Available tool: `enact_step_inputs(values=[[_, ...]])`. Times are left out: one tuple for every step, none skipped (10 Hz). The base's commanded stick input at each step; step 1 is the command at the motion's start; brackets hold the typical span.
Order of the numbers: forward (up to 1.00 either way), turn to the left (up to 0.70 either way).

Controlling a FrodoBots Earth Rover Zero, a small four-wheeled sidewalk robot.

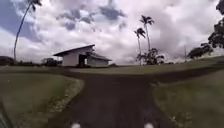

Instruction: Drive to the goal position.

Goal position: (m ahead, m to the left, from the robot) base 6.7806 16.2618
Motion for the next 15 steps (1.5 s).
enact_step_inputs(values=[[0.70, 0.00], [0.70, 0.00], [0.70, 0.00], [0.70, 0.00], [0.70, 0.00], [0.70, 0.00], [0.70, 0.00], [0.70, 0.00], [0.70, 0.00], [0.70, 0.00], [0.70, 0.00], [0.70, 0.00], [0.70, 0.00], [0.70, 0.00], [0.70, 0.00]])
